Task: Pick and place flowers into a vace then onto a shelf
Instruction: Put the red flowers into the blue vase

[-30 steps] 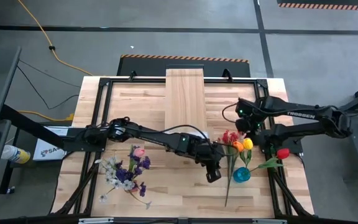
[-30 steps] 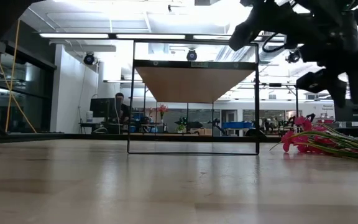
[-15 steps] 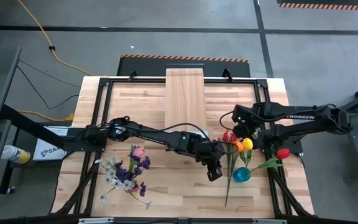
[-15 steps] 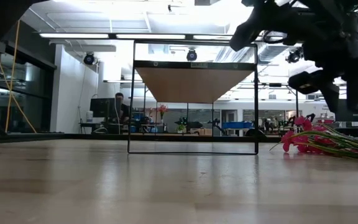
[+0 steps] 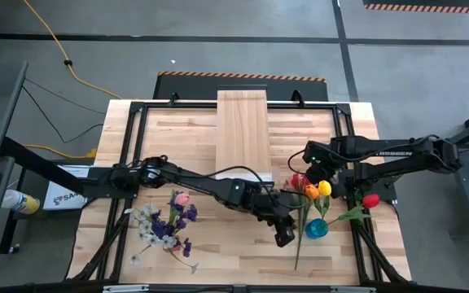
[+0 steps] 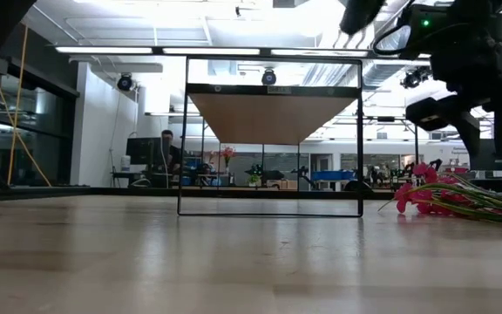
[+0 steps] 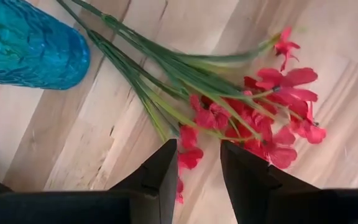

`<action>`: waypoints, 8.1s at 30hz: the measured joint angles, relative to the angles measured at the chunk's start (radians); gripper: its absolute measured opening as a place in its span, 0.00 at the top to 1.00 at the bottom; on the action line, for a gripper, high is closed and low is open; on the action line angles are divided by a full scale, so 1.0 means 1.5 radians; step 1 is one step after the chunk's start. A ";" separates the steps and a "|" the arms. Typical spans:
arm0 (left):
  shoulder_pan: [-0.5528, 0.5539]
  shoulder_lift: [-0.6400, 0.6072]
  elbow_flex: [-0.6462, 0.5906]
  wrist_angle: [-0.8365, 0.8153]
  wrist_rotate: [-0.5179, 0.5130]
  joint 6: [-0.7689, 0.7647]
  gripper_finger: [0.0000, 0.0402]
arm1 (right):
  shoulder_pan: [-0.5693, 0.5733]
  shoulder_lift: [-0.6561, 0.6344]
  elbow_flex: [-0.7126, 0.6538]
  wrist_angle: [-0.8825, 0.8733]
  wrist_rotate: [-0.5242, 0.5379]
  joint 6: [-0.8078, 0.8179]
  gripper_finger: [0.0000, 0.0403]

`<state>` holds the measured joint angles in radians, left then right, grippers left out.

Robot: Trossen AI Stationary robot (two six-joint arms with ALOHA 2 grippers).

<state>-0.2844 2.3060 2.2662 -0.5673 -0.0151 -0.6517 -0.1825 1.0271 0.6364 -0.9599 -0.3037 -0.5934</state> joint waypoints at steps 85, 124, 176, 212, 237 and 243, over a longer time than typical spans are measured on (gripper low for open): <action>-0.011 -0.142 0.059 -0.007 -0.243 0.188 0.67 | 0.155 0.183 -0.063 0.259 0.137 -0.058 0.97; -0.011 -0.141 0.059 -0.017 -0.240 0.181 0.67 | -0.029 -0.098 -0.063 0.026 0.385 -0.146 1.00; 0.016 -0.141 0.059 -0.014 -0.219 0.165 0.67 | -0.041 -0.183 -0.045 0.127 0.837 -0.465 1.00; 0.024 -0.183 0.059 -0.011 -0.254 0.193 0.67 | -0.055 -0.105 0.529 0.064 0.898 -0.583 1.00; 0.154 -0.260 0.059 -0.209 -0.277 0.193 0.67 | 0.110 0.036 0.530 0.205 0.889 -0.715 1.00; 0.172 -0.260 0.059 -0.243 -0.265 0.187 0.67 | 0.137 0.041 0.530 0.210 0.889 -0.717 1.00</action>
<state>-0.0271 1.9160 2.3547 -0.9318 -0.4123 -0.3714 0.0226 1.0883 1.4315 -0.6454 1.0295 -1.6695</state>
